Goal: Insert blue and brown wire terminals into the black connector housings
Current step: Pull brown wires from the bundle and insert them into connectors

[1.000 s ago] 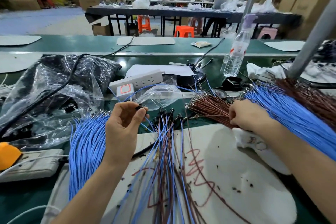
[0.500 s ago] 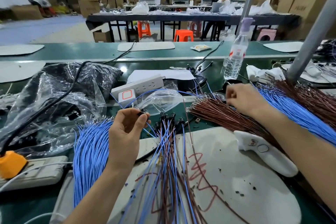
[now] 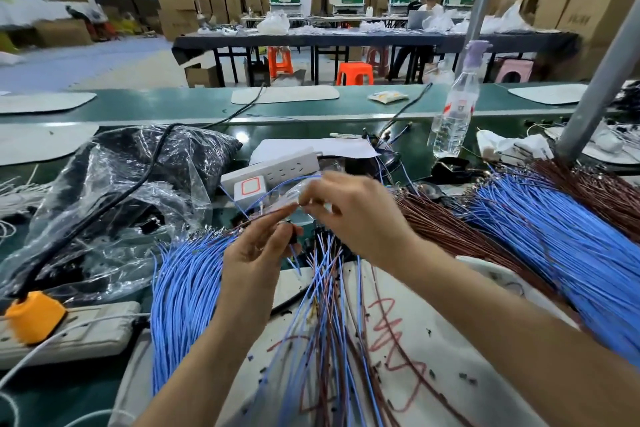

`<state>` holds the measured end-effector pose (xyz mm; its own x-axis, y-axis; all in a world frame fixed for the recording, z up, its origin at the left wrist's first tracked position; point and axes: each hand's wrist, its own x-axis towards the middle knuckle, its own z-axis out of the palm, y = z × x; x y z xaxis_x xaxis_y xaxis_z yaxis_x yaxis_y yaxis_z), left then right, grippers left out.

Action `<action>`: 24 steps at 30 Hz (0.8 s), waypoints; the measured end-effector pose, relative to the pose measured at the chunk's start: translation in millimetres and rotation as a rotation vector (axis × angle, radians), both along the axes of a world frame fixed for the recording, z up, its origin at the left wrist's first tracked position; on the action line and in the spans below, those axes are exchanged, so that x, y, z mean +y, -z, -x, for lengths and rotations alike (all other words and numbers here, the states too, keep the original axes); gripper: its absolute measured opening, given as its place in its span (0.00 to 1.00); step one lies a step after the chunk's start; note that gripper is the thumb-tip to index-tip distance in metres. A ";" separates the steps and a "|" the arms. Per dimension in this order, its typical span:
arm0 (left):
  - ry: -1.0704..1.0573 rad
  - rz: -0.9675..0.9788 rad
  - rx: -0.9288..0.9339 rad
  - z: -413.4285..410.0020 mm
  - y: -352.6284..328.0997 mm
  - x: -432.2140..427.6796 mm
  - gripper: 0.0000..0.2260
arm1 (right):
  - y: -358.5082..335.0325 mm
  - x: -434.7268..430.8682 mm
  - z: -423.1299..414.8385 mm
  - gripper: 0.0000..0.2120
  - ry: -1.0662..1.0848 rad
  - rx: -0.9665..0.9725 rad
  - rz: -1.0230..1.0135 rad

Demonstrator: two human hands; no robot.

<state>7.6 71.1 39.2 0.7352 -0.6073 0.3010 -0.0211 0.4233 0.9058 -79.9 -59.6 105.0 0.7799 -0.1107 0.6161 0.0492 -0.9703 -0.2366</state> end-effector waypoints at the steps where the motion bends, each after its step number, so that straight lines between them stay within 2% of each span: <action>1: 0.021 0.045 0.067 0.7 -1.9 -1.3 0.10 | 9.7 2.6 2.3 0.05 -0.012 -0.003 -0.006; 3: 0.055 0.108 0.173 1.8 -4.0 -2.3 0.08 | 21.8 3.8 6.0 0.06 -0.023 -0.021 -0.046; 7: 0.043 0.157 0.198 5.0 -5.9 -2.9 0.09 | 34.3 -2.1 11.2 0.06 0.003 -0.035 -0.111; 13: -0.015 0.281 0.421 -5.0 -8.1 3.7 0.08 | 68.6 -32.8 43.3 0.06 0.266 -0.097 -0.142; 16: -0.068 0.293 0.429 -7.0 -6.0 2.3 0.07 | 75.6 -39.5 53.6 0.05 0.325 -0.160 -0.165; 18: -0.081 0.191 0.340 -5.5 -4.0 1.5 0.07 | 73.3 -39.7 57.1 0.05 0.334 -0.243 -0.290; 21: -0.030 -0.133 -0.016 3.8 -1.3 0.8 0.12 | 64.9 -30.4 60.9 0.09 0.239 -0.316 -0.777; 22: 0.023 -0.198 -0.131 8.7 -0.4 -0.3 0.12 | 62.7 -25.5 60.7 0.08 0.173 -0.322 -0.931; 24: 0.137 -0.249 -0.307 18.3 1.5 -2.6 0.10 | 59.8 -16.0 60.3 0.08 0.062 -0.326 -1.102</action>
